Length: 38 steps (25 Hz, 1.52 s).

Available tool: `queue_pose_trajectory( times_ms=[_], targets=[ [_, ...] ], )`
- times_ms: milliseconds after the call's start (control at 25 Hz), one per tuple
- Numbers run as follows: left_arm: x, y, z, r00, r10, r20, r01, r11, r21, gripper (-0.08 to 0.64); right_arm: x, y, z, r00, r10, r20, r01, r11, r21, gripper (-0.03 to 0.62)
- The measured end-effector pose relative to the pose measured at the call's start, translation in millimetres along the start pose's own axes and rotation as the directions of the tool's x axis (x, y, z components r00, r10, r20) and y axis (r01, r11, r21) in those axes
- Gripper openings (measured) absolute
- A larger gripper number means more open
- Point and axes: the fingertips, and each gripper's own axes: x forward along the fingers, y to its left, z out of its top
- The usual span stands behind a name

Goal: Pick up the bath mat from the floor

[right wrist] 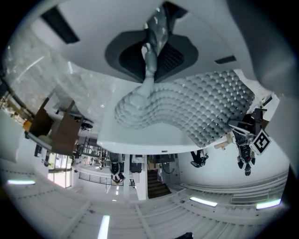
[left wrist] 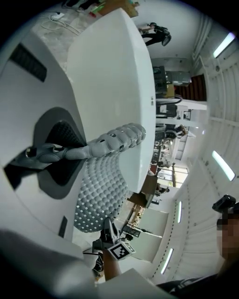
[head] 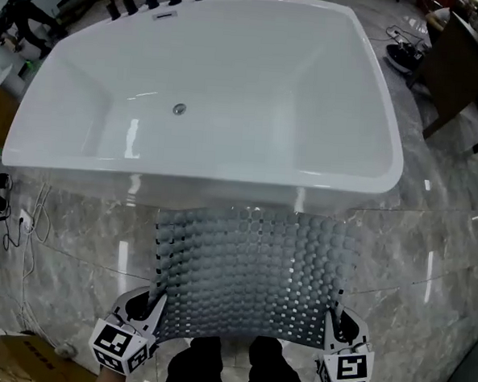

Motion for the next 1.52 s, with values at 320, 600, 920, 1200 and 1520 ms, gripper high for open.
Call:
queue_pose_trajectory(
  times_ms=[320, 600, 920, 1200, 1520],
  targets=[
    [-153.3, -30.0, 152.9, 0.996, 0.002, 0.094, 0.003, 0.998, -0.057, 0.055, -154.6, 2.4, 162.0, 0.996, -0.014, 0.093, 0.013, 1.0, 0.002, 0.067],
    [-235.7, -20.7, 271.6, 0.968, 0.06, 0.245, -0.047, 0.997, -0.056, 0.054, -229.1, 3.8, 299.5, 0.97, -0.031, 0.239, 0.045, 0.998, -0.052, 0.071],
    [-307.5, -5.2, 371.2, 0.907, 0.103, 0.408, -0.094, 0.995, -0.041, 0.055, -286.0, 15.5, 414.7, 0.911, -0.051, 0.409, 0.096, 0.991, -0.09, 0.071],
    [-344.4, 1.7, 411.9, 0.858, 0.155, 0.489, -0.161, 0.987, -0.03, 0.055, -312.2, 24.9, 456.5, 0.877, -0.061, 0.477, 0.106, 0.992, -0.068, 0.071],
    [-350.2, -3.6, 412.3, 0.839, 0.161, 0.52, -0.161, 0.986, -0.045, 0.055, -321.4, 29.9, 456.9, 0.867, -0.072, 0.494, 0.116, 0.991, -0.059, 0.071]
  ],
)
